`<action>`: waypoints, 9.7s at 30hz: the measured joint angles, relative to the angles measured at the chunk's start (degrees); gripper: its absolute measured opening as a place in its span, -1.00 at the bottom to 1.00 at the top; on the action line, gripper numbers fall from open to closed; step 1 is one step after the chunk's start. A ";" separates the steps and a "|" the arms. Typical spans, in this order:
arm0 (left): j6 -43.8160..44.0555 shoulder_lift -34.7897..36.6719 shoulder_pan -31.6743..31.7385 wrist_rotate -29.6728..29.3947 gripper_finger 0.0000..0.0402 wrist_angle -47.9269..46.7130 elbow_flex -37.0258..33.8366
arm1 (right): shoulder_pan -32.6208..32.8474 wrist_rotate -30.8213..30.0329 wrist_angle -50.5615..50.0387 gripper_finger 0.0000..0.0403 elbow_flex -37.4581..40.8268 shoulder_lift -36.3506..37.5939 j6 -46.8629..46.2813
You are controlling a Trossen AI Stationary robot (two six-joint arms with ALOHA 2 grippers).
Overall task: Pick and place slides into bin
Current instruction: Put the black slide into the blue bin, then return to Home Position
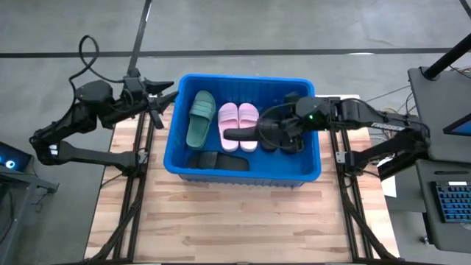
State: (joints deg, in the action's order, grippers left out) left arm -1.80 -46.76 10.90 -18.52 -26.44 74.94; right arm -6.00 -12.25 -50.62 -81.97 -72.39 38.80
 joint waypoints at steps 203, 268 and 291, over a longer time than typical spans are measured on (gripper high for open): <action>1.07 -7.41 0.03 -5.80 -0.22 -3.00 -0.35 | -0.33 22.30 -23.22 -0.96 8.37 -18.53 -24.91; 1.07 -7.43 0.02 -5.80 -0.22 -3.58 -0.35 | -10.82 35.37 -12.06 -0.96 3.70 -26.98 -19.36; 1.09 -7.41 0.04 -5.78 -0.22 -3.02 -0.35 | -9.77 20.94 27.52 -0.96 16.73 21.12 -37.55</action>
State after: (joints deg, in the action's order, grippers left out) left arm -0.71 -54.17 10.94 -24.29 -29.45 74.59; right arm -15.77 8.69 -23.10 -65.24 -51.27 1.25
